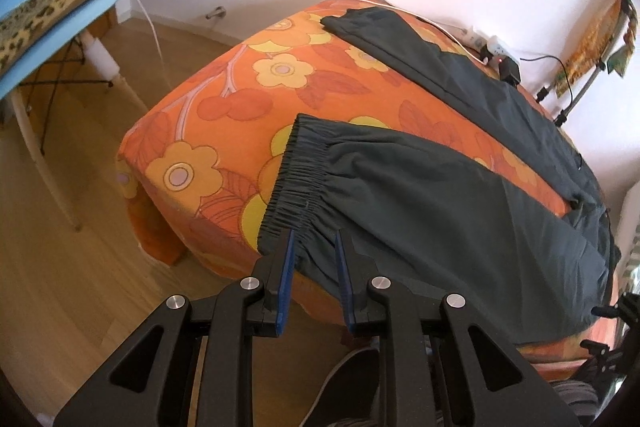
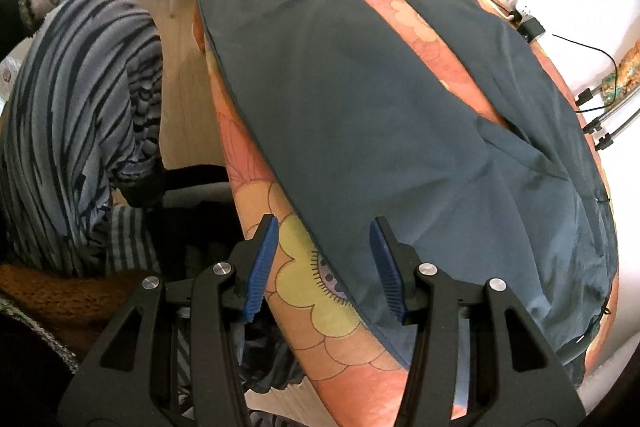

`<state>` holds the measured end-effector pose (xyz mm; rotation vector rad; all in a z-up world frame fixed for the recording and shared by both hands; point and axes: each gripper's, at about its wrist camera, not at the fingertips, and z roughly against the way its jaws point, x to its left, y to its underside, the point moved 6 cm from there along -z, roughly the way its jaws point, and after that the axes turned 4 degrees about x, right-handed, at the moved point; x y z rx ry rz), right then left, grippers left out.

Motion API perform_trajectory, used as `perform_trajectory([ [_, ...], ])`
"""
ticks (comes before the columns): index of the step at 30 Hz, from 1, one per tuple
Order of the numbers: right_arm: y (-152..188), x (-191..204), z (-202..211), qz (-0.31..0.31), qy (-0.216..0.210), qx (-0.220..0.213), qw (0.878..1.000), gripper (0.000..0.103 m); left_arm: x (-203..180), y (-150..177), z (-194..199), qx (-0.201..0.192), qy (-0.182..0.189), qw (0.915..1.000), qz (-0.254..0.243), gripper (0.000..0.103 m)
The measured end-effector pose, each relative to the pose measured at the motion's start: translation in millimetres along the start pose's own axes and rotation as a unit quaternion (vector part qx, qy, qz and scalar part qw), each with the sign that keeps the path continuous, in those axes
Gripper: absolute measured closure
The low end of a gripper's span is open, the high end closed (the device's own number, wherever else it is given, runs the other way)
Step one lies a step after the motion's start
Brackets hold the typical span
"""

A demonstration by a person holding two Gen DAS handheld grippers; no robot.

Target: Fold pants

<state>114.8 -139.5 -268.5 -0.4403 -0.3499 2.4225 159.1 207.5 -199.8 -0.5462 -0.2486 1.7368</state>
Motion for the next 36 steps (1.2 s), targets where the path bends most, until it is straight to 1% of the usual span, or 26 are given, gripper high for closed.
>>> perform_trajectory([
  [3,0.4,-0.8,-5.2,0.004,0.002,0.006,1.000,0.053,-1.5,1.0,-0.3,0.001,-0.002,1.0000,-0.006,0.084],
  [8,-0.7,-1.8,-17.4,0.005,0.007,0.028,1.000,0.072,-3.8,2.0,-0.3,0.002,-0.004,0.9999,-0.013,0.084],
  [10,-1.1,0.6,-20.4,0.011,0.005,0.033,0.999,0.072,-4.1,1.9,0.0,0.001,-0.002,0.9999,-0.013,0.084],
  [13,-3.5,4.0,-21.1,0.024,0.016,0.029,0.999,0.073,-2.7,3.0,-0.5,0.005,-0.001,0.9999,-0.012,0.084],
  [16,-5.2,3.7,-24.0,0.028,0.025,0.035,0.999,0.097,0.5,3.6,-0.3,0.008,-0.001,0.9999,-0.008,0.084],
  [18,-8.9,0.3,-21.7,0.028,0.044,0.026,0.998,0.097,2.3,3.7,1.3,0.006,0.000,1.0000,-0.007,0.084],
  [21,-16.6,-10.1,-10.9,0.013,0.054,0.003,0.998,0.098,1.7,4.8,6.4,-0.005,0.003,0.9998,-0.019,0.084],
  [24,-24.6,-26.6,0.1,-0.007,0.061,-0.016,0.998,0.098,-7.7,9.6,11.3,-0.015,-0.011,0.9971,-0.074,0.082],
  [27,-34.2,-46.0,6.8,-0.026,0.080,-0.028,0.996,0.099,-23.3,19.0,12.4,-0.013,-0.025,0.9890,-0.145,0.074],
  [29,-42.7,-59.5,10.1,-0.045,0.086,-0.039,0.995,0.099,-33.6,24.6,12.4,-0.013,-0.027,0.9825,-0.184,0.074],
  [31,-51.1,-70.8,11.5,-0.059,0.085,-0.047,0.994,0.099,-41.8,27.5,10.6,-0.012,-0.030,0.9771,-0.211,0.074],
  [34,-62.4,-82.6,9.6,-0.065,0.092,-0.049,0.992,0.099,-52.8,30.6,5.6,-0.009,-0.035,0.9676,-0.250,0.073],
  [36,-68.8,-88.4,8.3,-0.072,0.096,-0.049,0.992,0.099,-58.0,32.0,1.3,-0.003,-0.036,0.9631,-0.267,0.073],
])
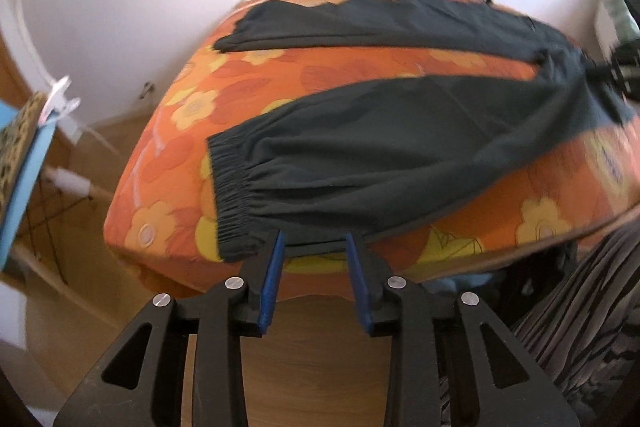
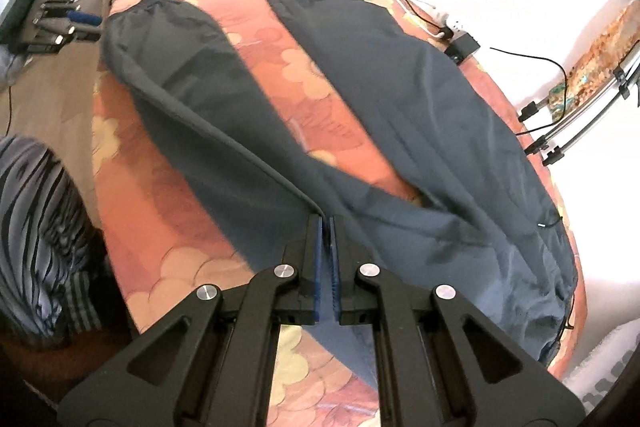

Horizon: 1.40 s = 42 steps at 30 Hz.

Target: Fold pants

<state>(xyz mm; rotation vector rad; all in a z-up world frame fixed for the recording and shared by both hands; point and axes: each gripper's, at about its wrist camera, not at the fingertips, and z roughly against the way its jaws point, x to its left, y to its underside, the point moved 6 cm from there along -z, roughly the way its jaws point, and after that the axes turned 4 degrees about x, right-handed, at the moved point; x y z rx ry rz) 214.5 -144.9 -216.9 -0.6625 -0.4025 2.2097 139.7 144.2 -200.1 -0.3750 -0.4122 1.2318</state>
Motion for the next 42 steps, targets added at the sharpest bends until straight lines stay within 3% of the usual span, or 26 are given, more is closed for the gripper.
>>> perform_trajectory([
  [2,-7.4,-6.9,-2.2,-0.010,0.006,-0.005,1.000,0.099,-7.7,-0.7,-5.3,0.006,-0.004,0.9998,-0.021,0.071],
  [5,-18.8,-21.7,-6.9,-0.035,0.009,-0.010,0.999,0.099,-14.2,-2.4,-11.5,0.010,-0.017,0.9991,-0.037,0.060],
  [16,-42.7,-67.9,-16.7,-0.102,0.042,-0.044,0.993,0.099,-18.8,-23.4,-27.0,0.007,-0.069,0.9941,-0.083,0.054],
  [19,-41.6,-70.0,-16.8,-0.104,0.044,-0.046,0.993,0.099,-14.7,-27.6,-29.9,0.007,-0.063,0.9947,-0.080,0.053],
  [20,-41.0,-69.7,-17.1,-0.102,0.045,-0.046,0.993,0.099,-14.1,-28.2,-30.4,0.007,-0.061,0.9949,-0.080,0.057],
  [22,-38.6,-68.6,-17.3,-0.103,0.045,-0.046,0.993,0.099,-14.5,-28.1,-32.3,0.010,-0.060,0.9950,-0.080,0.079],
  [23,-37.7,-68.6,-16.9,-0.104,0.048,-0.049,0.992,0.099,-15.0,-26.5,-33.8,0.013,-0.058,0.9949,-0.081,0.096],
  [30,-36.2,-63.0,-2.9,-0.107,0.075,-0.083,0.988,0.099,-3.2,-38.1,-11.0,-0.035,-0.069,0.9956,-0.052,0.101],
  [34,-42.4,-62.2,15.4,-0.099,0.108,-0.105,0.984,0.099,16.2,-68.9,7.7,-0.072,-0.074,0.9946,-0.018,0.101],
  [39,-55.7,-67.5,39.7,-0.074,0.177,-0.129,0.973,0.099,22.8,-107.8,23.1,-0.105,-0.089,0.9899,-0.033,0.101],
  [42,-64.0,-80.6,45.3,-0.085,0.183,-0.129,0.971,0.099,27.2,-133.5,25.2,-0.120,-0.088,0.9884,-0.032,0.101],
])
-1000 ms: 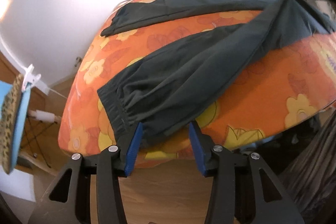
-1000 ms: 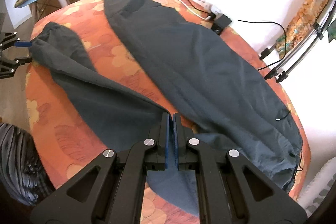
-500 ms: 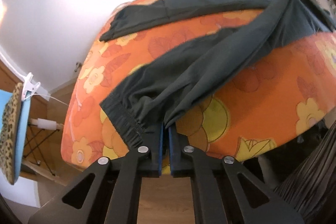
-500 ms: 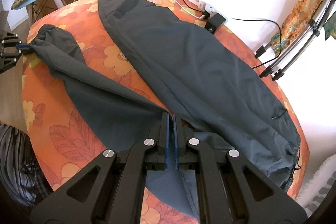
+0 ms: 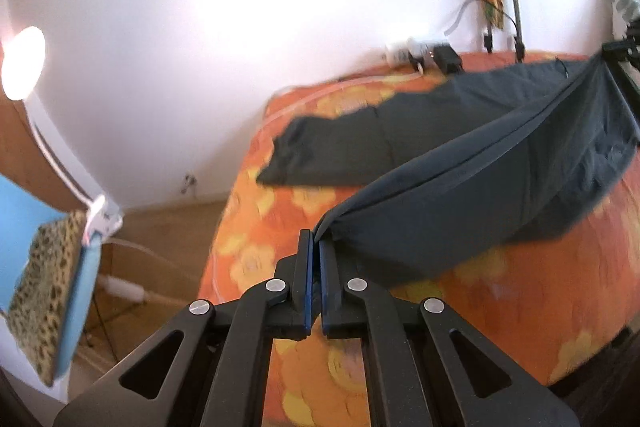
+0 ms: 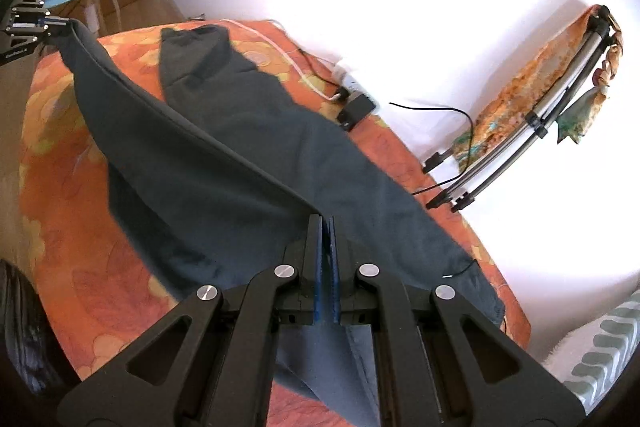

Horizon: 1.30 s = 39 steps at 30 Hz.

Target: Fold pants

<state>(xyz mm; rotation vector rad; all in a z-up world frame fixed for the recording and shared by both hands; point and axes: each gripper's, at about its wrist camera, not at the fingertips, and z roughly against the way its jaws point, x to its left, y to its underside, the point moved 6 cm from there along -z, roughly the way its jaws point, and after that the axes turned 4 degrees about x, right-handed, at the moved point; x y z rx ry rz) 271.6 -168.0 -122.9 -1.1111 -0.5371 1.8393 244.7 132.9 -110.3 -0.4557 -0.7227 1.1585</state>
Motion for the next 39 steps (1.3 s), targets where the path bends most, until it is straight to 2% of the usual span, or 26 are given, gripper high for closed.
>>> perform_trajectory([
  [3,-13.6,-13.4,-6.7,-0.001,0.017,0.000,1.000,0.099,2.1,-22.2,-11.3,-0.009,0.007,0.9999,0.000,0.101],
  [6,-28.1,-24.4,-21.5,-0.001,0.028,0.001,1.000,0.100,2.0,-41.2,-31.7,-0.002,0.008,1.0000,-0.005,0.101],
  [15,-64.1,-54.7,-101.0,0.011,0.041,0.027,0.999,0.100,9.2,-96.4,-107.6,0.016,-0.001,0.9998,-0.013,0.101],
  [24,-65.0,-63.2,-195.9,0.005,0.038,0.054,0.998,0.100,5.2,-131.0,-195.1,0.062,0.008,0.9975,-0.033,0.102],
  [30,-64.3,-68.5,-240.4,-0.004,0.045,0.071,0.996,0.100,-5.2,-144.2,-238.8,0.091,0.002,0.9937,-0.065,0.101],
  [33,-66.5,-70.2,-253.0,-0.011,0.042,0.075,0.996,0.100,-0.5,-149.7,-253.2,0.098,-0.016,0.9924,-0.072,0.094],
  [37,-70.5,-62.4,-261.3,-0.019,0.040,0.077,0.996,0.100,18.1,-153.9,-257.1,0.092,-0.037,0.9939,-0.049,0.092],
  [38,-71.5,-60.2,-262.6,-0.017,0.041,0.078,0.996,0.100,23.2,-153.5,-257.1,0.092,-0.042,0.9939,-0.044,0.089],
  [39,-72.5,-58.9,-264.6,-0.016,0.041,0.079,0.996,0.100,28.8,-152.8,-258.0,0.096,-0.047,0.9936,-0.036,0.079],
])
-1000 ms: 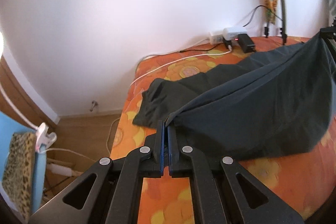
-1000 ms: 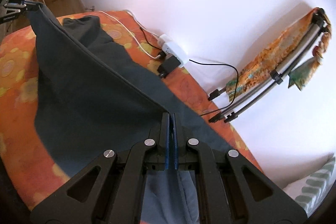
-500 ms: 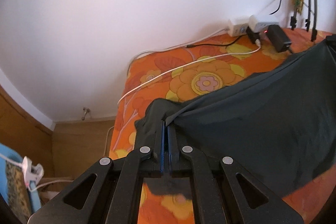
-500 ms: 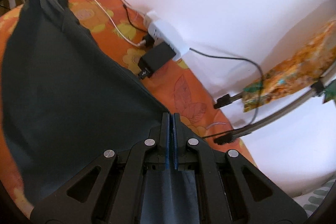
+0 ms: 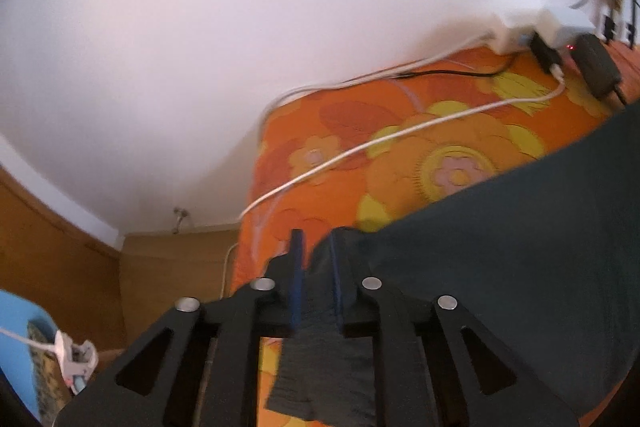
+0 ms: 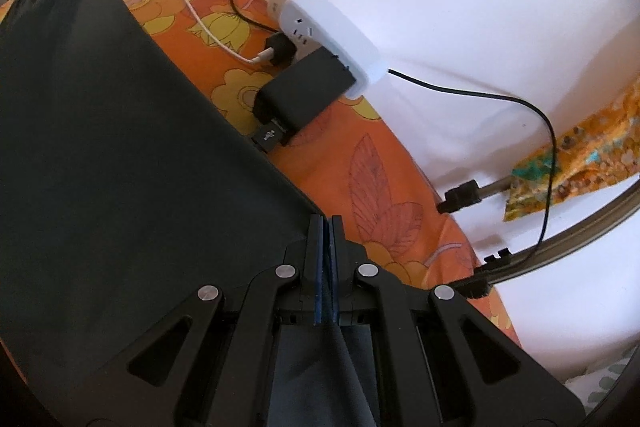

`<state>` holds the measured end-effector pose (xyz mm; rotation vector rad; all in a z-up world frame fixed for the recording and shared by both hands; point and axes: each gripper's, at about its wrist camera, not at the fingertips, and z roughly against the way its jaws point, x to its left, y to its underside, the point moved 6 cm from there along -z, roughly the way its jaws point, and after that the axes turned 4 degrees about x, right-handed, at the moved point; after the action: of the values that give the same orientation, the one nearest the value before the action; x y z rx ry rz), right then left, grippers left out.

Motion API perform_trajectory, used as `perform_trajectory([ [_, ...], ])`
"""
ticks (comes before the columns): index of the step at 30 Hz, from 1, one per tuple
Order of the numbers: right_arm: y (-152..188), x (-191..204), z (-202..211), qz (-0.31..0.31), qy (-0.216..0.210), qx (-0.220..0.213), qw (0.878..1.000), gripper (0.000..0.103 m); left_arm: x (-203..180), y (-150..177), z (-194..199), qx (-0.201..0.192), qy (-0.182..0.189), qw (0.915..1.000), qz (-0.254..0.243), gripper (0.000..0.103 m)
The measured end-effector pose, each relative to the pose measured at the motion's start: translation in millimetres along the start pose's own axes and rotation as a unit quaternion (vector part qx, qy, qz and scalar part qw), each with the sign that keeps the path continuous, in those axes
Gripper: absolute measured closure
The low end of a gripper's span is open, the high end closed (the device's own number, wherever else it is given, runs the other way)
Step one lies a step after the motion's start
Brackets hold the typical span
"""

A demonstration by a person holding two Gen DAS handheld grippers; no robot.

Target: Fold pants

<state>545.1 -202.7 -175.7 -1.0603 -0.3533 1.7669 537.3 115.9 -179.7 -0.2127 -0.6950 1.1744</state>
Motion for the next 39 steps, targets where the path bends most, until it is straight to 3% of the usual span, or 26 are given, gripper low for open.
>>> perform_trajectory([
  [2,-2.2,1.0,-2.6,-0.012,-0.003,0.000,1.000,0.100,12.1,6.0,-1.5,0.009,0.004,0.9998,0.017,0.070],
  [10,-1.4,-6.5,2.9,-0.051,-0.006,0.000,0.999,0.099,35.7,37.6,26.9,-0.016,0.024,0.9977,0.061,0.069],
  [12,0.9,-10.8,14.2,-0.064,-0.010,-0.008,0.998,0.083,35.1,47.2,34.7,-0.016,0.026,0.9976,0.063,0.069],
  [14,3.4,-21.5,30.9,-0.086,-0.017,-0.027,0.996,0.048,32.8,53.8,45.2,-0.019,0.034,0.9970,0.067,0.069],
  [15,5.3,-27.0,39.6,-0.096,-0.019,-0.036,0.995,0.046,32.2,55.6,51.8,-0.024,0.035,0.9968,0.068,0.069],
  [18,18.8,-45.5,74.1,-0.131,-0.044,-0.057,0.989,0.046,30.2,58.9,75.7,-0.040,0.031,0.9969,0.060,0.069],
  [25,70.5,-91.7,162.6,-0.200,-0.058,-0.106,0.972,0.045,37.4,44.7,152.2,-0.095,0.026,0.9932,0.062,0.069],
  [34,153.5,-156.4,303.3,-0.271,-0.017,-0.165,0.948,0.045,27.7,4.0,282.9,-0.183,0.007,0.9825,0.035,0.069],
  [37,177.7,-175.8,349.8,-0.292,-0.003,-0.198,0.936,0.044,14.5,-13.5,328.1,-0.209,0.011,0.9776,0.020,0.069],
  [38,183.1,-182.8,364.5,-0.261,0.019,-0.243,0.934,0.044,8.7,-19.0,341.2,-0.218,0.010,0.9759,0.012,0.069],
  [39,193.7,-188.2,377.1,-0.268,0.023,-0.250,0.930,0.044,3.9,-21.9,349.4,-0.223,0.010,0.9748,0.007,0.069],
])
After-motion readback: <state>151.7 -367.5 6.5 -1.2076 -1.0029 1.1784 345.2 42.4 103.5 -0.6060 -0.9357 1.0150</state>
